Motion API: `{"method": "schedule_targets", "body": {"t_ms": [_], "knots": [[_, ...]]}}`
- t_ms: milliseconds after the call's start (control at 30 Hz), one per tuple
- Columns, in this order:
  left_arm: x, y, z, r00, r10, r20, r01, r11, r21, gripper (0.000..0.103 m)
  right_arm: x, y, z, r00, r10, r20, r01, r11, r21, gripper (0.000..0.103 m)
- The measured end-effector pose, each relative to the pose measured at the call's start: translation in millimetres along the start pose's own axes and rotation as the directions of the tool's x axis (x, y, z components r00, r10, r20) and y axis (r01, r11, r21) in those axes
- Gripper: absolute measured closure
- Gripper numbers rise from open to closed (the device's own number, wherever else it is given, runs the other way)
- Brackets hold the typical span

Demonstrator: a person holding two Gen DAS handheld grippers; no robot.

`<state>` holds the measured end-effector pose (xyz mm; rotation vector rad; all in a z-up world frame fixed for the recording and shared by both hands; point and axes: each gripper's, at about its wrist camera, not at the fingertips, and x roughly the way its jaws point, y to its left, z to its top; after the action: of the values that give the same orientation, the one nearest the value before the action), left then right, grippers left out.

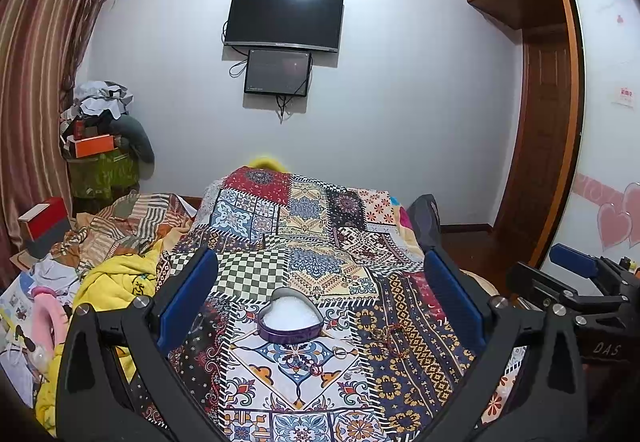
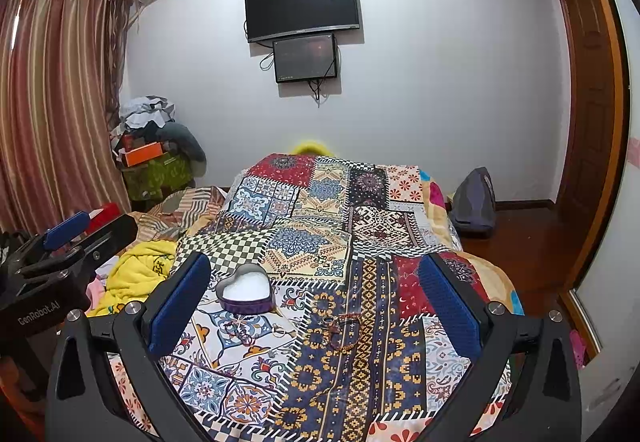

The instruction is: Organize jewelry

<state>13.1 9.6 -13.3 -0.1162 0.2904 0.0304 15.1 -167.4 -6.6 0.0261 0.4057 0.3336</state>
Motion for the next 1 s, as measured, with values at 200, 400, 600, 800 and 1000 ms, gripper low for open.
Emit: {"method": "schedule_targets", "body": {"t_ms": [200,400,600,800,1000], "knots": [[0,0,0,1.000,0.002,0.001,-0.002,1.000,-0.001,0.000,1,0,0,1.000,0.000,-0.002,0.000,1.000,-0.004,0.000],[0,0,0,1.000,0.003,0.001,-0.003,1.000,-0.001,0.000,3,1,-1,1.000,0.002,-0.007,-0.002,1.000,-0.009,0.000],[3,0,-1,1.000,0.001,-0.006,-0.001,1.000,0.000,0.000,6,0,-1,1.000,0.001,-0.016,-0.002,1.000,-0.014,0.000],[11,3,-4,1.000,-0.003,-0.025,0.003,1.000,0.003,0.000,14,-1,-5,0.999,-0.002,-0.034,0.002,1.000,-0.014,0.000],[31,11,-13,0.997,0.007,-0.078,-0.008,1.000,-0.010,0.000,26,-7,-12,0.997,-0.023,-0.069,0.022,1.000,-0.017,0.000]]}}
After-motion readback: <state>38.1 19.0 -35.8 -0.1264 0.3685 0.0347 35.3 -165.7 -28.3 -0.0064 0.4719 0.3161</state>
